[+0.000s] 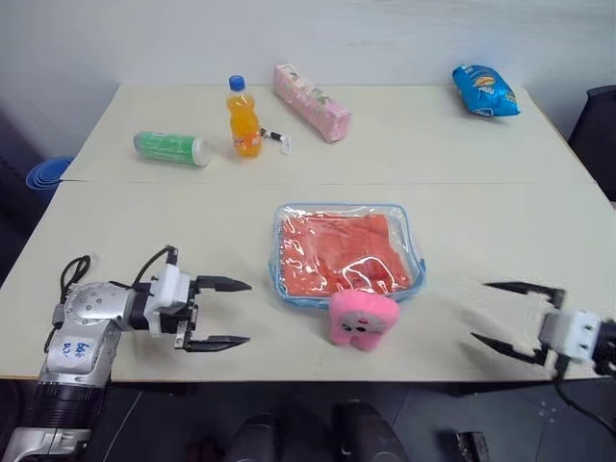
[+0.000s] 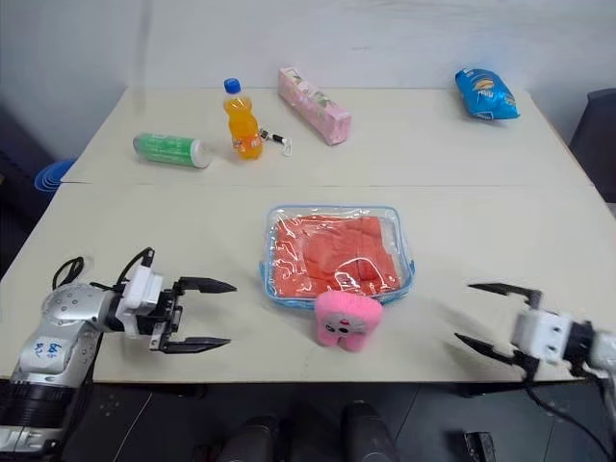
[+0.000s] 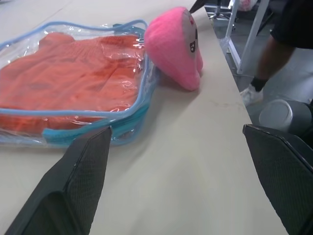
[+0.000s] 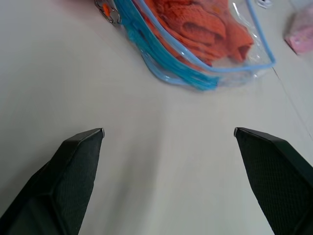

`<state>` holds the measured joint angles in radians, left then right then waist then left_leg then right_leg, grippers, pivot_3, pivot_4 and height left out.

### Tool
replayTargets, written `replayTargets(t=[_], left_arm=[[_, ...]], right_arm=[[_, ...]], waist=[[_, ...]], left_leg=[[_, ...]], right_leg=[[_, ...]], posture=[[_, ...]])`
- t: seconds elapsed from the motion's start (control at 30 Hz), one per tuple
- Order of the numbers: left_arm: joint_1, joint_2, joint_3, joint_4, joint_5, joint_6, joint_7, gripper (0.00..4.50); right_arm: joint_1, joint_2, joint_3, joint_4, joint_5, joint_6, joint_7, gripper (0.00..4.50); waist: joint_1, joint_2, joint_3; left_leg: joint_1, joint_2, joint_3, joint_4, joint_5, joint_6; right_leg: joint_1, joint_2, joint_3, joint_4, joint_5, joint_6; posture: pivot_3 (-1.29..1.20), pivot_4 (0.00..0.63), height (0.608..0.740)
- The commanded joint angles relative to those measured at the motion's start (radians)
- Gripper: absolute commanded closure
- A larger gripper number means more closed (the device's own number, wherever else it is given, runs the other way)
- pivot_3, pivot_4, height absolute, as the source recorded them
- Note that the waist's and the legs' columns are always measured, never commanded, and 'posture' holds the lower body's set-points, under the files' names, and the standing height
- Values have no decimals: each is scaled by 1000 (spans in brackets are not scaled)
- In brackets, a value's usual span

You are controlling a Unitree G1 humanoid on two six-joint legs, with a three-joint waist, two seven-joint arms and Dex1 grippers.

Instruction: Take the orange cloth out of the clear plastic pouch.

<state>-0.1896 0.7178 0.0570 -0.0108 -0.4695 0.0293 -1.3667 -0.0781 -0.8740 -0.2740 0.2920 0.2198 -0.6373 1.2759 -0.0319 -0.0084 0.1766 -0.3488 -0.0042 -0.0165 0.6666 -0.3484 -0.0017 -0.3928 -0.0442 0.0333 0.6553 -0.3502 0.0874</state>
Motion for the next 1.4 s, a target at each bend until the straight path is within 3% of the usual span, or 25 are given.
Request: replayTargets(t=[0.03, 0.17, 0.33, 0.37, 0.47, 0.8, 0.97, 1.17, 1.27, 1.4], left_arm=[[-23, -21, -38, -75, 6, 11, 23, 0], [-25, -34, -76, -85, 26, 4, 27, 0], [-25, -40, -76, -87, 21, 11, 39, 0], [-25, -39, -76, -88, 20, 12, 40, 0], [-25, -35, -73, -89, 18, 15, 42, 0], [-18, -59, -95, -104, 30, 11, 78, 0], [-68, -133, -153, -97, 78, -28, 122, 0], [-176, -267, -318, -39, 176, -95, 115, 0], [-262, -322, -412, 87, 296, -194, 112, 0], [-370, -445, -427, 263, 368, -195, 245, 0]], right_arm=[[-160, -17, 116, 47, -121, 41, -43, 36], [-310, 41, 214, 117, -198, -20, -116, 36], [-388, 60, 290, 193, -232, -69, -139, 36], [-395, 58, 297, 205, -229, -81, -140, 209], [-406, 49, 313, 222, -206, -97, -126, 997], [-349, 9, 306, 165, -97, -30, -52, 4460], [-370, 28, 308, 165, -90, 1, -65, 4460], [-346, 47, 311, 127, -86, 68, -90, 4460], [-326, 48, 309, 104, -87, 94, -96, 4460], [-278, 38, 310, 62, -80, 140, -88, 4460]], waist=[[3, 1, 0], [8, 1, 0], [5, 1, 0], [4, 1, 0], [4, 1, 0], [4, 1, 0], [4, 1, 0], [7, 1, 0], [7, 1, 0], [10, 1, 0]], left_leg=[[-1, 0, 0, 0, 0, -1], [-3, 0, -2, 0, 4, -7], [-5, 0, 0, 0, 3, -6], [-5, 0, 0, 0, 3, -6], [-5, 0, -1, 0, 3, -6], [-5, 0, -1, 0, 3, -6], [-5, 0, 0, 1, 4, -6], [-5, 0, 0, 2, 4, -7], [-5, -1, 0, 4, 4, -7], [-5, 0, 0, 5, 4, -7]], right_leg=[[-1, 0, 0, 0, 0, 0], [-4, 0, -2, 1, 0, 0], [-5, 0, -1, 1, 0, 0], [-5, 0, -1, 0, 0, 0], [-5, 0, -2, 1, 0, 0], [-5, 0, -1, 1, 0, 0], [-5, 0, -1, 2, 0, 0], [-5, 0, -1, 3, 0, 0], [-5, 0, -1, 3, 0, 0], [-4, 1, -1, 4, 0, 0]], posture=[[0, 150, 740], [0, 150, 740], [0, 150, 740], [0, 150, 740], [0, 150, 740], [0, 150, 740], [0, 150, 740], [0, 150, 740], [0, 150, 740], [0, 150, 740]])
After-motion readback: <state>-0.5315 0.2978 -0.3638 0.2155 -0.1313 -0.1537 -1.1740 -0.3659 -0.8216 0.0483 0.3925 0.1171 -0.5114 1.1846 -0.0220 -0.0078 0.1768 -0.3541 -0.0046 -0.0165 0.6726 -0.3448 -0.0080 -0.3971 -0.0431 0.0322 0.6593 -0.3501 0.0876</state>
